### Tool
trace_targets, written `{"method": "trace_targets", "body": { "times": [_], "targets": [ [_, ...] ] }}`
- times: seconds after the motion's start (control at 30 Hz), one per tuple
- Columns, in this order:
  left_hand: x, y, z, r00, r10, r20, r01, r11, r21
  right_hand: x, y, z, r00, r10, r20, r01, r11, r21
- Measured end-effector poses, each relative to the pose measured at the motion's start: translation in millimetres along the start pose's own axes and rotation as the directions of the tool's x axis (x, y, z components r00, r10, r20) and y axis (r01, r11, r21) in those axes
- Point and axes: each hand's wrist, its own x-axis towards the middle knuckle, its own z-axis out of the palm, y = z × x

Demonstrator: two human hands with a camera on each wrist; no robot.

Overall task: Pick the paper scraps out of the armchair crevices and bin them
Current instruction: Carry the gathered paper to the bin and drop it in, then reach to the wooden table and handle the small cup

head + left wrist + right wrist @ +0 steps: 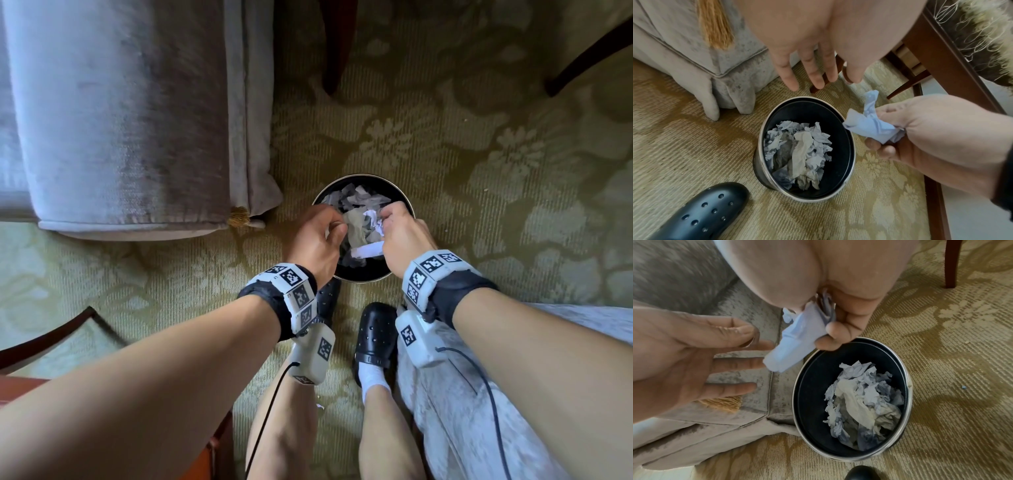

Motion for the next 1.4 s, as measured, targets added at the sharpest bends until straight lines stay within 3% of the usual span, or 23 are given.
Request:
{"method": "trace_targets", "body": {
  "times": [0.57, 0.9, 1.0, 1.17, 1.33, 1.4],
  "targets": [
    [-5.8, 7.1, 2.2, 0.994, -0.079, 0.082, 0.074, 0.996, 0.055, -6.0, -2.9, -2.3, 0.999, 0.045, 0.021, -0.048, 0.99, 0.13],
    [-21.8, 39.4, -29.7, 0.985, -0.173, 0.025, 0.164, 0.964, 0.209, -46.3, -32.0, -37.9, 0.999, 0.028, 0.041, -0.03, 0.997, 0.065],
    [-37.6, 59.4, -50.9, 0.983, -0.178, -0.053, 0.185, 0.957, 0.221, -72.0, -54.8, -52.0, 0.998, -0.062, 0.031, 0.064, 0.995, -0.076],
    [-104.7, 78.8, -93.1, 0.96, -0.199, -0.195, 0.228, 0.964, 0.135, -135.8, -100.2, -72.8, 0.977, -0.174, 0.12, 0.185, 0.979, -0.087],
    [-199.7, 81.4, -139.5, 0.926, -0.238, -0.291, 0.263, 0.963, 0.049, -210.6, -143.3, -74.8, 0.9, -0.36, 0.246, 0.429, 0.83, -0.356],
    [-241.5, 74.0, -165.0, 0.887, -0.293, -0.357, 0.3, 0.953, -0.037, -241.0, -172.0, -65.1, 0.855, -0.444, 0.267, 0.518, 0.736, -0.436]
  ]
}}
